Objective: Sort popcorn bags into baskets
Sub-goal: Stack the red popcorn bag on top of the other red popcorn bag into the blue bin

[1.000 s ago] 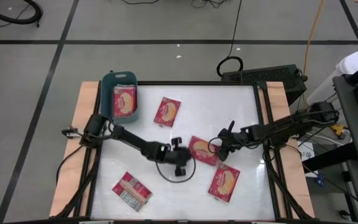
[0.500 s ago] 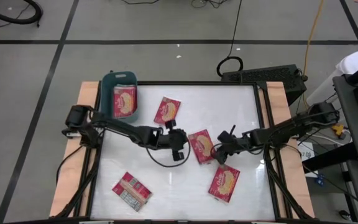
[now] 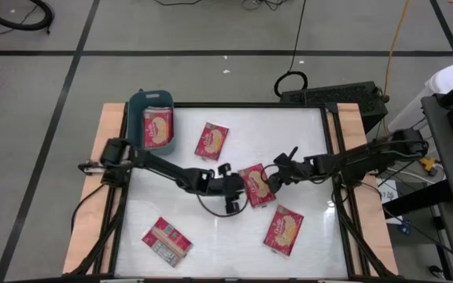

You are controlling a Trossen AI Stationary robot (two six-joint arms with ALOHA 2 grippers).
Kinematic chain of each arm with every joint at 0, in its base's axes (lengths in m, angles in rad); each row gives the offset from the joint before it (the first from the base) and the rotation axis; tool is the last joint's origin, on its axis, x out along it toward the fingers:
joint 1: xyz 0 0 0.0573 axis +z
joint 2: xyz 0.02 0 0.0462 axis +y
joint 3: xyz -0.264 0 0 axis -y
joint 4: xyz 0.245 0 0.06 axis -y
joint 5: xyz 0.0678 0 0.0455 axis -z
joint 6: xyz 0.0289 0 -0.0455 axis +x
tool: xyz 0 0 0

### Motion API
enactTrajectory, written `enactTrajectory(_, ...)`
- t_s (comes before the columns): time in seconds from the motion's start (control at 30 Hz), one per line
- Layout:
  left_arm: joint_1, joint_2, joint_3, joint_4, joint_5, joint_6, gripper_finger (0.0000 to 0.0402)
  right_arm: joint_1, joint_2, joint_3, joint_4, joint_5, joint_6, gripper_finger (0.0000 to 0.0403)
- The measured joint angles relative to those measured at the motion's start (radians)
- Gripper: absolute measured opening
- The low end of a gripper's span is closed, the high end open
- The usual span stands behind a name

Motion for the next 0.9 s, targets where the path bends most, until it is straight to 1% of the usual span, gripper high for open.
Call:
enactTrajectory(0.17,0.016,0.092,-0.002,0.122,0.013,-0.008,0.0127,-0.027,0.065,0.0,0.013,-0.051,-0.003,0.0253)
enactTrajectory(0.33,0.04,0.123,-0.001,0.106,0.023,-0.02,0.0127,-0.028,0.134,0.001,0.101,-0.096,-0.017,0.0253)
enactTrajectory(0.57,0.059,0.122,0.0,0.099,0.039,-0.013,0.0127,-0.025,0.153,-0.002,0.214,-0.128,-0.061,0.0251)
enactTrajectory(0.7,0.059,0.122,0.0,0.094,0.041,-0.009,0.0127,-0.025,0.153,-0.003,0.23,-0.133,-0.097,0.0226)
enactTrajectory(0.9,0.059,0.122,0.0,0.086,0.041,-0.009,0.0127,-0.023,0.153,-0.003,0.241,-0.134,-0.157,0.0158)
